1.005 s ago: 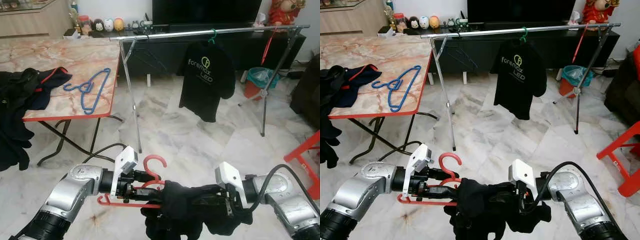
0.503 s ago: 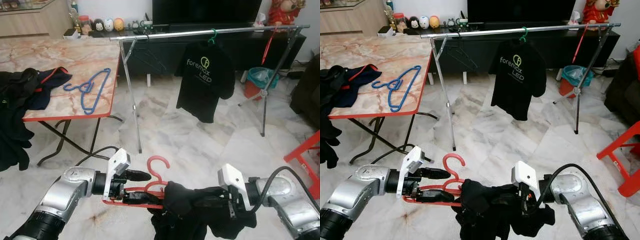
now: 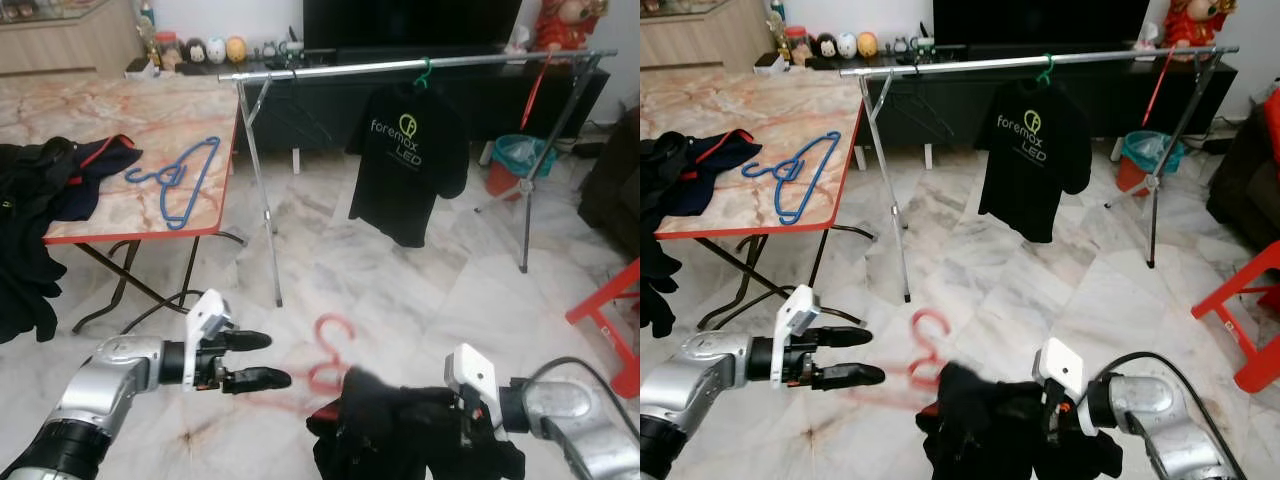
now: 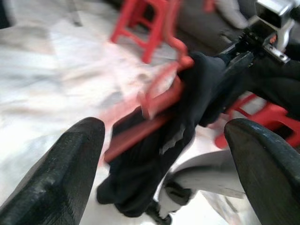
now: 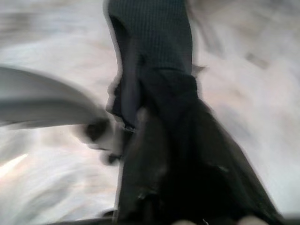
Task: Hang hanger
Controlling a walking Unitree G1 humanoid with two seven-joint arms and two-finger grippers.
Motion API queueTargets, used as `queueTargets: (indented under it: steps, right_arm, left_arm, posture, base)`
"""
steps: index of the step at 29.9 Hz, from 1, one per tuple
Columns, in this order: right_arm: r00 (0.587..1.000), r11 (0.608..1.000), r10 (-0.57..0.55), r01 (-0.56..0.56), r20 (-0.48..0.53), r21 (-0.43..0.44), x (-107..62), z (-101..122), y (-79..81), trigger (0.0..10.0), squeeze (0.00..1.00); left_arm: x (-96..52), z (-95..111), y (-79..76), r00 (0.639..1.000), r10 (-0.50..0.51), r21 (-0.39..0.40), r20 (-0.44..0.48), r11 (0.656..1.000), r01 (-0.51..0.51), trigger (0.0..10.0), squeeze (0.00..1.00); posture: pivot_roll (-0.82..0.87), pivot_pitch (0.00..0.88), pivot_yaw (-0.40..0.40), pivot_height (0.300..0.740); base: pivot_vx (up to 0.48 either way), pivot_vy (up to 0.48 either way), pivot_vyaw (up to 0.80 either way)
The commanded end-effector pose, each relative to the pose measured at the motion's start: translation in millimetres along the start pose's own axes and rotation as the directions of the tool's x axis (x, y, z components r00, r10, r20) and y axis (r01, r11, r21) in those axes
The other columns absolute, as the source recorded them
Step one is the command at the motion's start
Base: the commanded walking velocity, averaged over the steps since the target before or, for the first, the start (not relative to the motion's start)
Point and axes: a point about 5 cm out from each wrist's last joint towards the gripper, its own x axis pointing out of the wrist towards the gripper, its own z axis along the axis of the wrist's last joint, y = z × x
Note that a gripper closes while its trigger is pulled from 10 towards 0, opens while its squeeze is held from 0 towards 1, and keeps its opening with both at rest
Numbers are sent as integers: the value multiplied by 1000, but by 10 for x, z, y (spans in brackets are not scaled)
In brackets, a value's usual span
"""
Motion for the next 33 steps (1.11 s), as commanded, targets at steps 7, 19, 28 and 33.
queueTargets:
  steps: [7, 19, 28, 33]
  right_arm:
    - [815, 771, -566, 577, -126, 269, -102, -481, -317, 10000, 0]
    - [540, 324, -635, 835, -552, 445, 74, -1398, 357, 10000, 0]
    - [518, 187, -491, 848, -700, 496, 226, -1696, 954, 10000, 0]
    - [511, 179, -473, 853, -717, 490, 218, -1740, 1033, 10000, 0]
  left_arm:
    - [-153, -388, 259, 934, 349, -62, -74, 933, -354, 10000, 0]
    - [-67, -1406, 148, 595, 719, -166, -360, 578, -799, 10000, 0]
    - [-59, -1904, -176, 479, 702, -161, -527, 471, -867, 10000, 0]
    - [-67, -2071, -323, 461, 665, -154, -587, 468, -870, 10000, 0]
  posture:
    - [14, 23, 16, 740]
    - [17, 20, 26, 740]
    - [21, 18, 33, 740]
    - [17, 7, 35, 740]
  base:
    - [0, 0, 0]
    - [0, 0, 0]
    - [0, 0, 0]
    - [0, 0, 0]
